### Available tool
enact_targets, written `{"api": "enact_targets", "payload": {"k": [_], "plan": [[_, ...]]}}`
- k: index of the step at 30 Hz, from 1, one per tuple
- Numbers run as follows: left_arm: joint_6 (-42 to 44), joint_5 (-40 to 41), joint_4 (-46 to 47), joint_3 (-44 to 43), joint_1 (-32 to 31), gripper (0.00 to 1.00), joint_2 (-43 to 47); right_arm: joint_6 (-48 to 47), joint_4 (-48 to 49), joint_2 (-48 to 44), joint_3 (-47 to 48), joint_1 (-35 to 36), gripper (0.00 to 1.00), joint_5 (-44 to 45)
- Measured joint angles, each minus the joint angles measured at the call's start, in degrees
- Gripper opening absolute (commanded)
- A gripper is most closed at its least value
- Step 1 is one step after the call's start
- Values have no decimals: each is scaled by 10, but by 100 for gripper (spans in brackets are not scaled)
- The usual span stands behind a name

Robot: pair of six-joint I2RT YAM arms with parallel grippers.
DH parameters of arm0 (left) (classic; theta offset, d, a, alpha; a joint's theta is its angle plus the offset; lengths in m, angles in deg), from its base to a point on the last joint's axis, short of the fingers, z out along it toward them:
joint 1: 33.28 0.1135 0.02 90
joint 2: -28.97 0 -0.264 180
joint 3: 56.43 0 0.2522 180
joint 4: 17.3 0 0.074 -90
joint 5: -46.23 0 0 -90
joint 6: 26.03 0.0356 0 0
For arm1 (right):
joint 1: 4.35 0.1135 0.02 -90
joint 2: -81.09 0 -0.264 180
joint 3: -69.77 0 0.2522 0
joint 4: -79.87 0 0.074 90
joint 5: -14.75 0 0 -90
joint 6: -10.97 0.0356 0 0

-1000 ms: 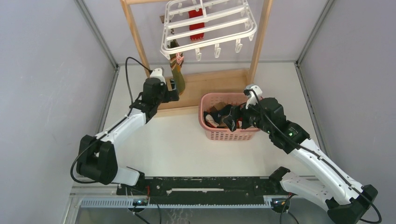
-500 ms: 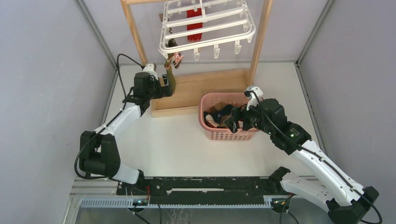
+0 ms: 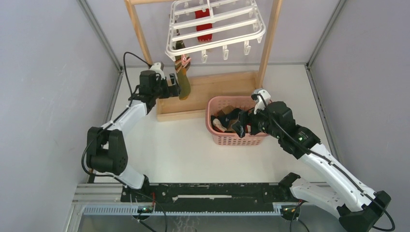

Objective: Remove the socks clipped to the hanger
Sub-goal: Remove the sock from the hanger.

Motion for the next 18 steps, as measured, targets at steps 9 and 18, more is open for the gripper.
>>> {"api": "enact_targets", "payload": {"k": [9,18], "plan": [[24,-21,-9,-38,-10,100,-19,-4,1,11,0,0,96,0],[42,-28,-68,-111,-14,100,-66,-6,0,11,0,0,96,0]]}}
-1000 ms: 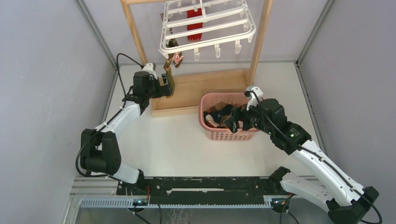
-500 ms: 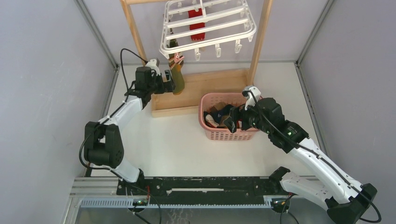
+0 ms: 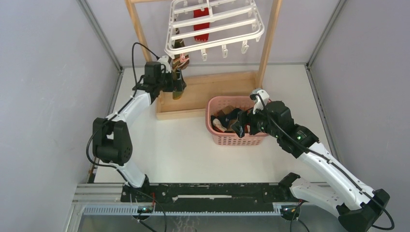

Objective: Remove the socks clipped to the hanger
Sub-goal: Remove the sock from the hanger.

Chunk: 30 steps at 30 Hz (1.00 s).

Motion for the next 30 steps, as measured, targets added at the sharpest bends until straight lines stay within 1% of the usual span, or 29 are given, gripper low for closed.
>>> {"api": "enact_targets", "payload": {"k": [2,5,10,13,17,21,27,30], "plan": [[7,-3,-7,-15,-1,99,-11,0,0,0,0,0,96,0],[15,-8,-19,-33,-2,95,-23,0,0,-1,0,0,96,0],[28,-20,-39,-53,-2,64,-31,0,0,-1,0,0,96,0],[36,-24,-44,-58,-3,53,-32,-1,0,-1,0,0,96,0],[40,-28,-57,-64,-5,42,-37,0,0,-1,0,0,96,0],[42,-34,-67,-66,-7,24,-39,0,0,-1,0,0,96,0],[47,-37,-73,-66,-10,17,-39,0,-1,-2,0,0,96,0],[47,-37,-74,-66,-10,9,-39,0,-1,-5,0,0,95,0]]}}
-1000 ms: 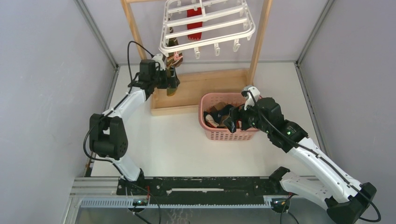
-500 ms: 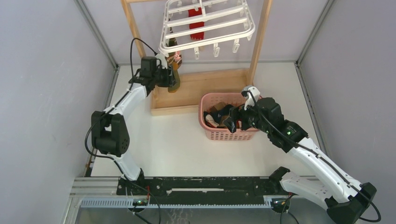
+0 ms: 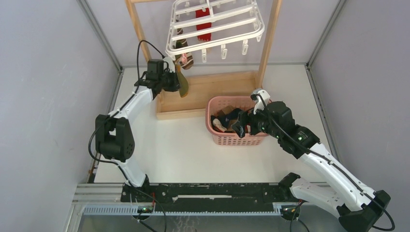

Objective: Remove the socks clipped to the hanger
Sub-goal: Remove the sock from the hanger.

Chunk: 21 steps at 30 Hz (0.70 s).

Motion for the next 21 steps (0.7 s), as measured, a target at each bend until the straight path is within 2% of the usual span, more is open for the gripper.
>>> {"api": "enact_targets", "payload": {"k": [13,21], "plan": [[-8,55,-31,0,-49,5,28,6,-3,-14,-2,0,93,-14],[-27,94,-42,17,-70,4,79,18,-3,-23,-2,3,92,-18]]}}
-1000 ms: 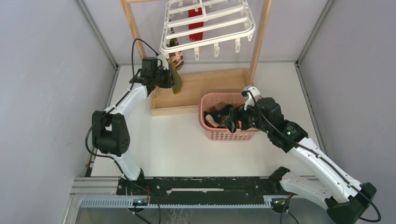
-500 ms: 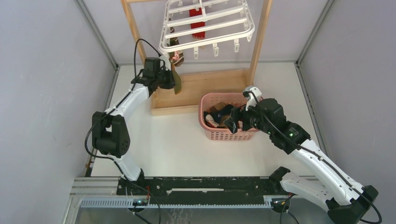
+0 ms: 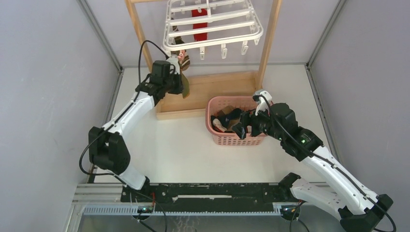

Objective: Remove the socks clipped to the hanger
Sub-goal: Remove the sock from the hanger.

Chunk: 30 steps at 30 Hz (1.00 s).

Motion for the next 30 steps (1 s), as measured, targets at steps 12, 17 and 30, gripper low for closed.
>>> {"api": "enact_targets", "payload": {"k": [12,17,30], "plan": [[-10,32,-14,16,-59,3,45,13,12,-7,-4,1,91,-4],[-14,41,-23,26,-82,3,57,17,16,-7,-4,1,91,-7],[-14,66,-31,49,-128,2,91,23,26,-7,-4,1,90,-10]]}}
